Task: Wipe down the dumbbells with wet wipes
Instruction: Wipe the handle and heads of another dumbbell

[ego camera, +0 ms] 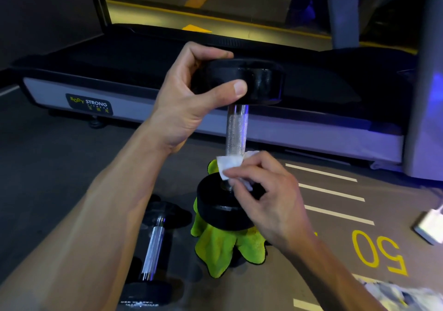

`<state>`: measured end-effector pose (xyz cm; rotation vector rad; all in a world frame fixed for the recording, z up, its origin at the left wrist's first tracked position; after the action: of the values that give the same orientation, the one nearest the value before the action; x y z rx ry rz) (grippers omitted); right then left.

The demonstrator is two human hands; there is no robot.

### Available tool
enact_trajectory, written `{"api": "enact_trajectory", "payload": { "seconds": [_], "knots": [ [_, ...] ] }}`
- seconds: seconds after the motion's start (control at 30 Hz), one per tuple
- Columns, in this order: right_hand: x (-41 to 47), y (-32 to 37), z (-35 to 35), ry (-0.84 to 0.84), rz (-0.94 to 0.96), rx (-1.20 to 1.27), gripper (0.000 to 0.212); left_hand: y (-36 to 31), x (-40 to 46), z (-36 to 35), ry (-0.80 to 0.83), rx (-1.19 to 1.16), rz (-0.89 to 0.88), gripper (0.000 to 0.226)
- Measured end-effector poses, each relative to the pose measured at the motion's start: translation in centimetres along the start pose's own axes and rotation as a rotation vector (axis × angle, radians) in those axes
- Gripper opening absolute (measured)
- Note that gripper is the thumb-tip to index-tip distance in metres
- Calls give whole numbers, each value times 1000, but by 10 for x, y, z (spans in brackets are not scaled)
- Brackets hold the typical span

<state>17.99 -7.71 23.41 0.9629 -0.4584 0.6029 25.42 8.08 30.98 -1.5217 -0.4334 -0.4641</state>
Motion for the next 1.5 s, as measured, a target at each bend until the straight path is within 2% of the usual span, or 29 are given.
{"api": "enact_trajectory", "payload": {
  "seconds": [0.07,0.17,0.23,0.33,0.4,0.53,0.67,0.77,0.97,1.07,1.17,1.23,1.33,1.5],
  "knots": [
    [15,7,3,-16,19,-24,13,0,-1,1,-8,-5,0,46],
    [48,20,30,-208,47,-23,10,-1,-1,1,-5,1,-4,46],
    [47,24,32,-251,62,-45,6,-2,-1,2,-6,2,-1,46],
    [13,14,11,-158,40,-112,9,0,-1,4,-14,-17,11,45],
    [1,13,11,-161,50,-135,17,1,-2,5,-20,-25,9,44],
    [26,24,9,-146,93,-136,42,0,-3,3,-9,-30,9,44],
    [22,20,-1,-141,34,-69,51,-1,-2,3,-4,-17,8,43],
    [3,18,-4,-84,34,-64,50,0,-4,4,-16,-27,10,43],
    [30,25,1,-68,27,-73,51,0,-3,5,-3,-20,24,45],
    [1,19,-8,-7,47,-109,49,-2,-5,7,-4,11,20,43],
    [-26,9,-10,76,33,-163,41,-10,-6,4,58,134,11,44],
    [-32,5,-6,120,1,-148,35,-17,-7,-1,97,286,-6,52],
    [-30,7,-1,149,-3,-149,30,-31,-7,-4,41,532,-64,59],
    [-18,26,-17,218,-11,-318,37,-29,-6,-5,10,523,-6,54]
  ]
}}
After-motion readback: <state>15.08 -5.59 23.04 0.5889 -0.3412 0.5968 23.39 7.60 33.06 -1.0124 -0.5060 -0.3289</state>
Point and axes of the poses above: each hand's wrist, its own x-axis towards the middle knuckle, its own z-axis out of the back of the hand, y = z × x, the point moved 10 cm from there along x, towards the middle knuckle, and after that the axes turned 6 degrees about x, right-handed, at the moved point
